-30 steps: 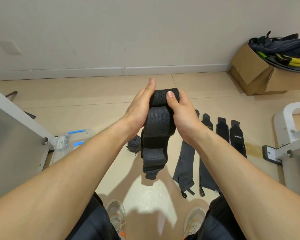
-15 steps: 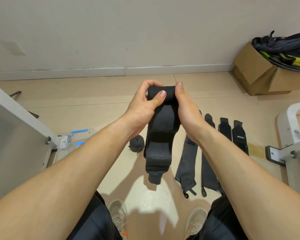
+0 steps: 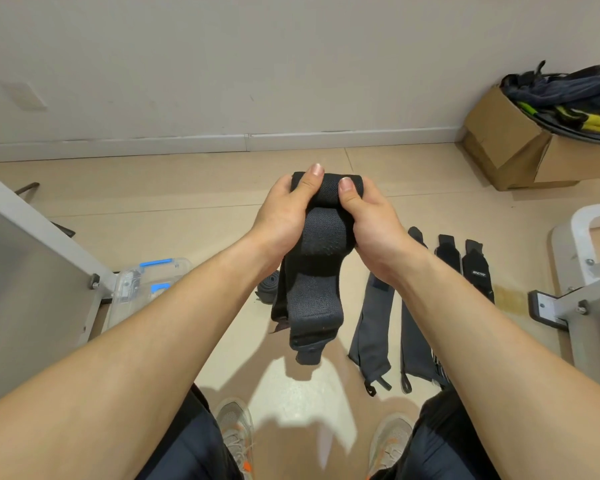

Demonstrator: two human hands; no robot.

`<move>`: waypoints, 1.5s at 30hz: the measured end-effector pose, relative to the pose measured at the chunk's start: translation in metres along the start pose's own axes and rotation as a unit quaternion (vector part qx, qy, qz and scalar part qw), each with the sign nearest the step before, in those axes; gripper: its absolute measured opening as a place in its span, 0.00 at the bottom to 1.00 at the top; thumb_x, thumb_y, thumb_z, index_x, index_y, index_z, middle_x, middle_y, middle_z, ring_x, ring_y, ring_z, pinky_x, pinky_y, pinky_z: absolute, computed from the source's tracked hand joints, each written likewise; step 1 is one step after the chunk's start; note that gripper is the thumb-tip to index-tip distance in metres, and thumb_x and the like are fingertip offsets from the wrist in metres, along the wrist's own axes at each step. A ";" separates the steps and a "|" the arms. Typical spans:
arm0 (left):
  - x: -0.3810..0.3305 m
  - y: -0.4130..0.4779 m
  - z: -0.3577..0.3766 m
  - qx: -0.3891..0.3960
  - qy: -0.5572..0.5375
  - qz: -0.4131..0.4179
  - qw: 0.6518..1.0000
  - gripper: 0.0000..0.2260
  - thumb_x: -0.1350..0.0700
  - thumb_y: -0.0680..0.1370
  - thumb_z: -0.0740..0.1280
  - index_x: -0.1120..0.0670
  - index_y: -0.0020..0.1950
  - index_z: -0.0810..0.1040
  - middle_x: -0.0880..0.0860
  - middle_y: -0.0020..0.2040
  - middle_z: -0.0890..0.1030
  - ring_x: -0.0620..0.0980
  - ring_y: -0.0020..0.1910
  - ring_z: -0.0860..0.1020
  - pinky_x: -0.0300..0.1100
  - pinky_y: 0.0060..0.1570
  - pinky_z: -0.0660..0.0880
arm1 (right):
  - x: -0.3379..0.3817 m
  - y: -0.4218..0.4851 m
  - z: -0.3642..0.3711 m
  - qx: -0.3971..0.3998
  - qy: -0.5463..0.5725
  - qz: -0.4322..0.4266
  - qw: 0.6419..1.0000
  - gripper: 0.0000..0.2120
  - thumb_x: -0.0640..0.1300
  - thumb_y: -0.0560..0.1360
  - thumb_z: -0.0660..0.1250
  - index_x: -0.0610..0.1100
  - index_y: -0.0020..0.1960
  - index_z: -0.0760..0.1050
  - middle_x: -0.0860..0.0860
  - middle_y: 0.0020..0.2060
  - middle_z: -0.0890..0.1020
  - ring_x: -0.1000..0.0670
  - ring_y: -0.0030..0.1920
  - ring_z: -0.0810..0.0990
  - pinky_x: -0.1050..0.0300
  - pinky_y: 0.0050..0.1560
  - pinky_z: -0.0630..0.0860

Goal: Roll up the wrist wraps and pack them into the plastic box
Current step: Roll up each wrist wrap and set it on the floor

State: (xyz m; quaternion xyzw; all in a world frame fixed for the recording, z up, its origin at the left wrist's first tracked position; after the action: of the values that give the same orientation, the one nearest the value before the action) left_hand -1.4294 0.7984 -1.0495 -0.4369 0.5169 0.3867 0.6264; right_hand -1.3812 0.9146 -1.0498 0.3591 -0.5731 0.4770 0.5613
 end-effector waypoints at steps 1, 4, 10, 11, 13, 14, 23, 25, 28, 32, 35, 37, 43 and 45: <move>0.001 0.000 -0.001 0.000 -0.009 0.001 1.000 0.22 0.43 0.82 0.65 0.61 0.62 0.78 0.59 0.54 0.85 0.54 0.52 0.85 0.48 0.53 0.80 | 0.001 0.000 0.000 0.009 -0.002 0.004 1.000 0.14 0.46 0.86 0.58 0.38 0.67 0.70 0.44 0.56 0.83 0.48 0.56 0.84 0.50 0.60 0.80; 0.004 -0.002 0.000 0.016 -0.034 0.002 0.999 0.19 0.47 0.83 0.65 0.62 0.65 0.74 0.61 0.58 0.83 0.55 0.56 0.83 0.49 0.57 0.79 | 0.003 0.000 -0.003 0.022 -0.027 0.019 0.999 0.13 0.49 0.85 0.59 0.43 0.65 0.71 0.48 0.52 0.83 0.53 0.50 0.83 0.59 0.49 0.79; -0.004 -0.004 0.003 0.037 -0.028 0.042 0.998 0.06 0.56 0.85 0.63 0.52 0.62 0.72 0.55 0.54 0.80 0.50 0.51 0.80 0.45 0.54 0.78 | 0.002 0.000 -0.002 -0.013 -0.038 0.007 0.999 0.24 0.62 0.83 0.58 0.45 0.65 0.76 0.50 0.54 0.86 0.53 0.54 0.85 0.55 0.57 0.80; -0.005 -0.005 0.003 0.035 -0.024 0.046 0.998 0.07 0.57 0.84 0.63 0.52 0.62 0.72 0.55 0.53 0.80 0.50 0.50 0.80 0.43 0.52 0.78 | 0.001 0.000 -0.002 -0.015 -0.023 0.004 1.000 0.23 0.61 0.83 0.59 0.43 0.65 0.75 0.48 0.55 0.86 0.51 0.55 0.86 0.53 0.58 0.81; -0.008 -0.008 0.004 0.041 -0.023 0.049 0.998 0.09 0.59 0.84 0.63 0.53 0.65 0.71 0.54 0.51 0.80 0.48 0.46 0.80 0.39 0.44 0.78 | 0.000 0.001 -0.002 -0.017 0.019 0.006 1.000 0.20 0.54 0.85 0.59 0.38 0.66 0.73 0.44 0.55 0.85 0.49 0.53 0.86 0.53 0.53 0.82; -0.007 -0.009 0.004 0.047 -0.026 0.046 0.998 0.10 0.59 0.84 0.63 0.53 0.65 0.71 0.53 0.50 0.80 0.47 0.45 0.81 0.38 0.42 0.78 | 0.001 0.001 -0.003 -0.015 0.034 0.006 0.999 0.19 0.51 0.86 0.59 0.37 0.67 0.72 0.43 0.54 0.85 0.49 0.51 0.86 0.54 0.50 0.83; -0.001 -0.005 0.006 0.023 0.027 -0.018 0.999 0.24 0.37 0.83 0.56 0.53 0.55 0.84 0.49 0.50 0.88 0.47 0.52 0.85 0.44 0.58 0.79 | 0.000 -0.002 0.001 0.008 0.041 -0.003 0.999 0.14 0.45 0.86 0.58 0.37 0.67 0.72 0.43 0.57 0.84 0.47 0.58 0.85 0.52 0.58 0.81; -0.004 -0.005 0.005 0.022 0.001 0.003 1.000 0.20 0.43 0.84 0.61 0.58 0.59 0.81 0.54 0.52 0.87 0.51 0.53 0.85 0.46 0.58 0.80 | 0.001 -0.003 0.002 0.027 0.072 0.002 0.997 0.13 0.43 0.86 0.59 0.37 0.67 0.72 0.41 0.59 0.84 0.44 0.61 0.83 0.47 0.63 0.79; -0.008 -0.006 0.004 0.020 -0.032 0.014 0.999 0.25 0.44 0.81 0.66 0.64 0.67 0.75 0.62 0.60 0.83 0.59 0.60 0.82 0.56 0.65 0.77 | -0.001 -0.003 0.004 0.042 0.114 0.020 0.992 0.15 0.43 0.85 0.60 0.38 0.69 0.71 0.39 0.63 0.82 0.42 0.63 0.82 0.42 0.66 0.78; -0.006 -0.003 0.001 0.026 -0.049 0.023 0.998 0.15 0.53 0.85 0.64 0.63 0.66 0.72 0.63 0.61 0.82 0.59 0.61 0.81 0.57 0.66 0.76 | -0.009 -0.002 0.008 0.017 0.128 0.044 0.991 0.23 0.53 0.82 0.64 0.41 0.71 0.72 0.41 0.61 0.83 0.42 0.62 0.83 0.40 0.68 0.75; -0.006 -0.004 0.003 0.044 -0.026 0.046 0.998 0.08 0.55 0.84 0.64 0.56 0.61 0.72 0.60 0.58 0.81 0.57 0.59 0.81 0.57 0.66 0.76 | -0.012 -0.001 0.007 -0.013 0.092 0.066 0.993 0.34 0.70 0.75 0.63 0.46 0.70 0.75 0.47 0.60 0.85 0.46 0.60 0.84 0.42 0.68 0.76; -0.006 -0.006 0.005 0.059 -0.015 0.052 0.997 0.06 0.55 0.84 0.64 0.52 0.60 0.71 0.57 0.55 0.81 0.54 0.56 0.81 0.57 0.66 0.76 | -0.013 -0.001 0.004 -0.021 0.089 0.085 0.992 0.34 0.72 0.77 0.58 0.47 0.67 0.78 0.48 0.56 0.86 0.46 0.57 0.86 0.43 0.64 0.78; -0.007 -0.008 0.012 0.101 -0.039 0.030 0.994 0.11 0.62 0.85 0.62 0.52 0.66 0.67 0.53 0.51 0.80 0.50 0.50 0.80 0.45 0.54 0.78 | -0.006 -0.003 0.000 -0.029 0.140 0.039 0.989 0.22 0.54 0.85 0.59 0.37 0.67 0.75 0.38 0.57 0.84 0.38 0.57 0.85 0.41 0.60 0.81; -0.008 -0.010 0.013 0.105 -0.065 0.001 0.992 0.12 0.62 0.84 0.62 0.54 0.67 0.68 0.56 0.53 0.80 0.53 0.51 0.79 0.45 0.53 0.78 | -0.003 -0.003 0.000 -0.029 0.139 0.023 0.990 0.19 0.50 0.86 0.58 0.36 0.67 0.73 0.37 0.58 0.84 0.38 0.58 0.84 0.42 0.60 0.81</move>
State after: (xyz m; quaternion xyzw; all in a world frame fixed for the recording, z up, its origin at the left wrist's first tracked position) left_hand -1.4172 0.8074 -1.0394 -0.3421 0.5133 0.3579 0.7010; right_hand -1.3784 0.9134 -1.0525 0.2593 -0.5115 0.5182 0.6346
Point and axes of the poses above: each hand's wrist, its own y-axis towards the middle knuckle, its own z-axis out of the palm, x = y × z, the point moved 8 cm from there along y, towards the middle knuckle
